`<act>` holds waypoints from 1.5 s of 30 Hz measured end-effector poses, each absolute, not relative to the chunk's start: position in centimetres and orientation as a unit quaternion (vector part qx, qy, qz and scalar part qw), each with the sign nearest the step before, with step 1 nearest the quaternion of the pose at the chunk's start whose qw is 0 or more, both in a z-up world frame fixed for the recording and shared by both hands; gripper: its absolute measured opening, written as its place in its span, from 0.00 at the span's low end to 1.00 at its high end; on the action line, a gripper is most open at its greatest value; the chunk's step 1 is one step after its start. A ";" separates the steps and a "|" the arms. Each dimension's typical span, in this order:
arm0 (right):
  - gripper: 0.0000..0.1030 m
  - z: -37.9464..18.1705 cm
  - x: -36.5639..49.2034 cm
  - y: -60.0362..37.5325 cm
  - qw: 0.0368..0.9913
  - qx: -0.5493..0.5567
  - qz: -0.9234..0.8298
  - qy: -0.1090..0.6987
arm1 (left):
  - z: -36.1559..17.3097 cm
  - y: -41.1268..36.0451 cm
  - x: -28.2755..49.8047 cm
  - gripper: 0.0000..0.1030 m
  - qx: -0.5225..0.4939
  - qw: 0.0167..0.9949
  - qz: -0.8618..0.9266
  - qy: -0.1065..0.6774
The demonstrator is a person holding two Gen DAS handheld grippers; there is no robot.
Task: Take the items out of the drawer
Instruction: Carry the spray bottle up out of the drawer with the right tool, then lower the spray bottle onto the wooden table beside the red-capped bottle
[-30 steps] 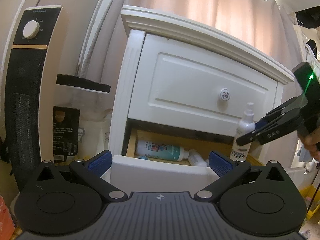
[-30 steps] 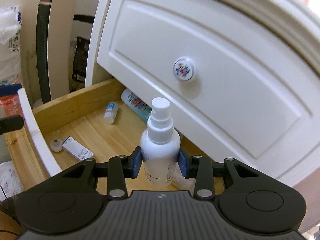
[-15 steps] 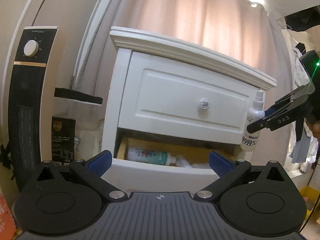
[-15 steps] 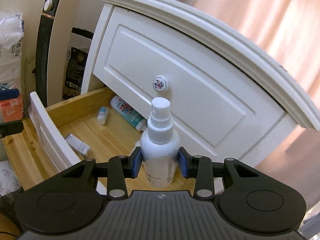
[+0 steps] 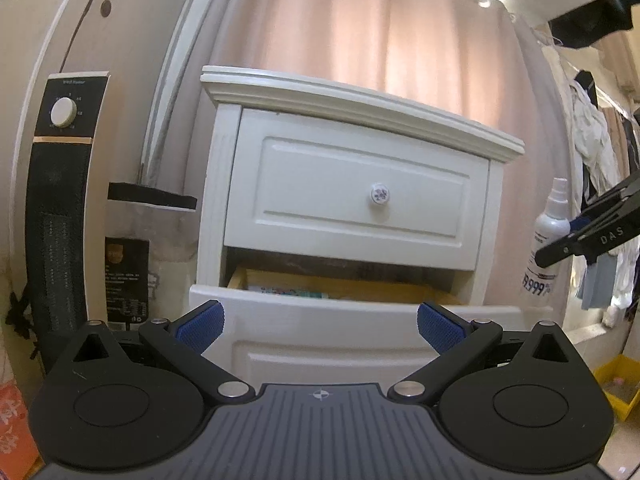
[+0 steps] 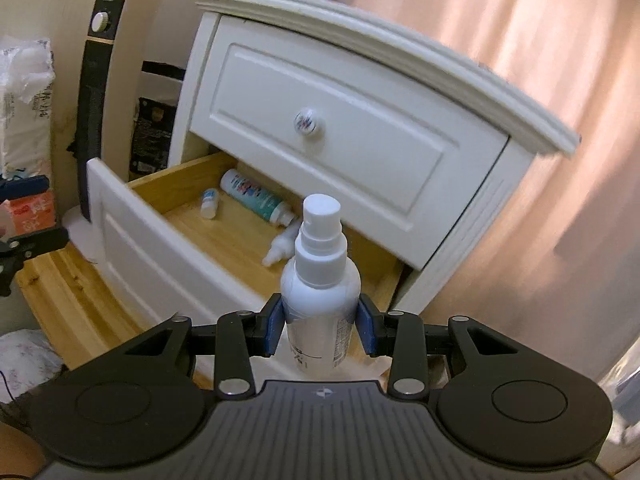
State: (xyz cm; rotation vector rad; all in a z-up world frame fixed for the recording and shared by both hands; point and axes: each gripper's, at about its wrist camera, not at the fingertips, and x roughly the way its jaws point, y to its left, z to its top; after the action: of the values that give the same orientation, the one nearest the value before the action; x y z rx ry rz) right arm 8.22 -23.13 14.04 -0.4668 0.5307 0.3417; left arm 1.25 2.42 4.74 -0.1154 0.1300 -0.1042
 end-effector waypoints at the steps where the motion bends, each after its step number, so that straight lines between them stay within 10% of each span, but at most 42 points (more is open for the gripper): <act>1: 0.37 13.5 7.8 -23.3 0.925 -0.222 0.168 0.260 | 4.5 2.3 1.0 1.00 -0.054 0.995 -0.049 0.065; 45: 0.37 -18.2 5.0 -27.0 0.943 0.010 0.052 0.329 | -1.2 -0.6 -1.5 1.00 -0.004 0.997 -0.036 0.065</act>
State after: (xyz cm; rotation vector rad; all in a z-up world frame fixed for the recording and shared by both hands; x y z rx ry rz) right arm 5.05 -27.05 -18.21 0.0206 0.6710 0.1069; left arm -1.54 -0.61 -1.22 -0.0089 0.1308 -0.0722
